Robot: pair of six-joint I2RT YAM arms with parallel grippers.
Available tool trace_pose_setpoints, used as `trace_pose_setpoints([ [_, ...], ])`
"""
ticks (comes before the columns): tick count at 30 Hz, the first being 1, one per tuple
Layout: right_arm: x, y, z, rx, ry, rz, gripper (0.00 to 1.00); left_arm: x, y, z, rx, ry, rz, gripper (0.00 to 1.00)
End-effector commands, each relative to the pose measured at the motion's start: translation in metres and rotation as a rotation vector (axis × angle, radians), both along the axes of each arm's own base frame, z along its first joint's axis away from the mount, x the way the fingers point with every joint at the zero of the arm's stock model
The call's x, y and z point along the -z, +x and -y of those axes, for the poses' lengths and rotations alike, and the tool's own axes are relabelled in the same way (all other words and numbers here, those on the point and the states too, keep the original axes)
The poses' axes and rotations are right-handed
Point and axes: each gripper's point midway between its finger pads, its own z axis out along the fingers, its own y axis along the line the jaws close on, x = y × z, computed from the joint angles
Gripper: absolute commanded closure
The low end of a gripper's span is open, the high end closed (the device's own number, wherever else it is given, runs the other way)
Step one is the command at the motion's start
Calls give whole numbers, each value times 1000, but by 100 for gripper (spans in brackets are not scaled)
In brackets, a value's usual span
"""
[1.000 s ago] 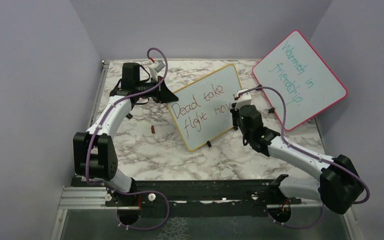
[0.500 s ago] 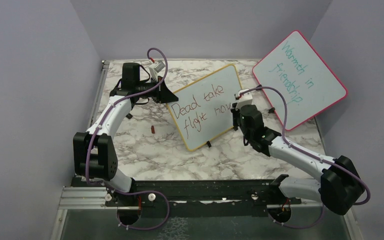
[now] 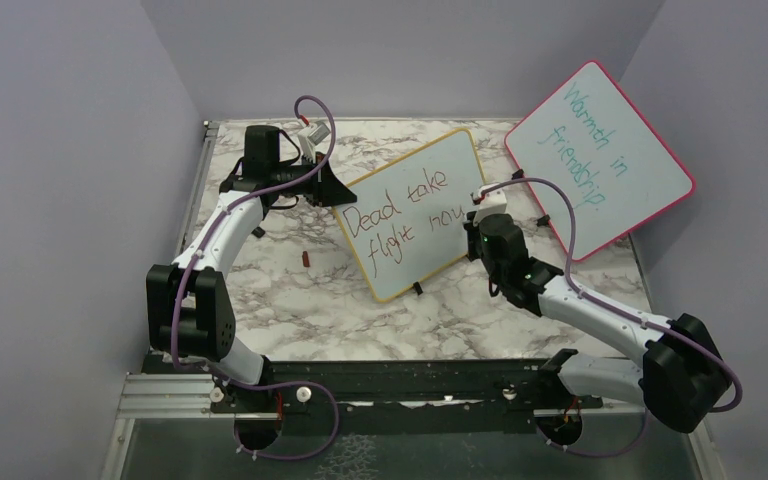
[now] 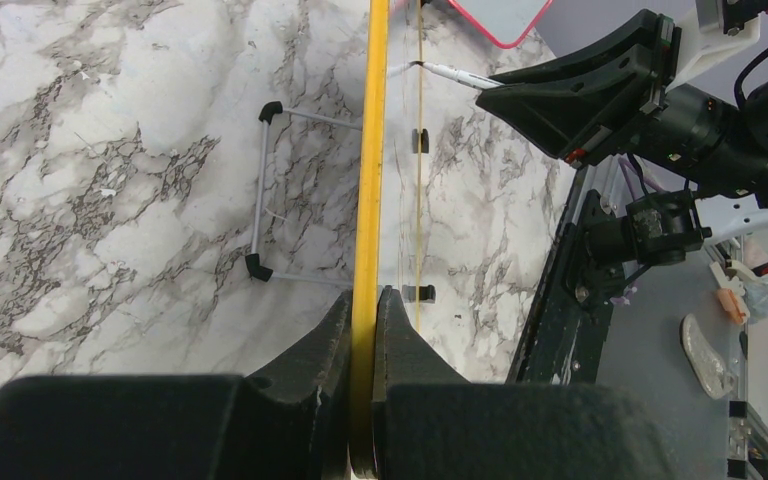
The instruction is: Write a sentence on the whiteboard
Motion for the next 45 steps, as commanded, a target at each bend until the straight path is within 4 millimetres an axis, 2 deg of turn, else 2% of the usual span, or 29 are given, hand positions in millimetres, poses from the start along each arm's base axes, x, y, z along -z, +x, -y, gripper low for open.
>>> trace_pose_setpoints([
  [1, 12, -2, 10, 39, -20, -27, 100, 52, 24, -30, -143, 199, -11, 100],
  [30, -31, 34, -2, 24, 22, 103, 100, 52, 23, -28, -134, 193, -13, 100],
  [39, -37, 31, 0, 24, 32, 114, 100, 51, 24, -29, -146, 199, -11, 100],
  [45, -36, 21, 13, 63, 42, 107, 100, 51, 25, -31, -154, 204, -12, 100],
])
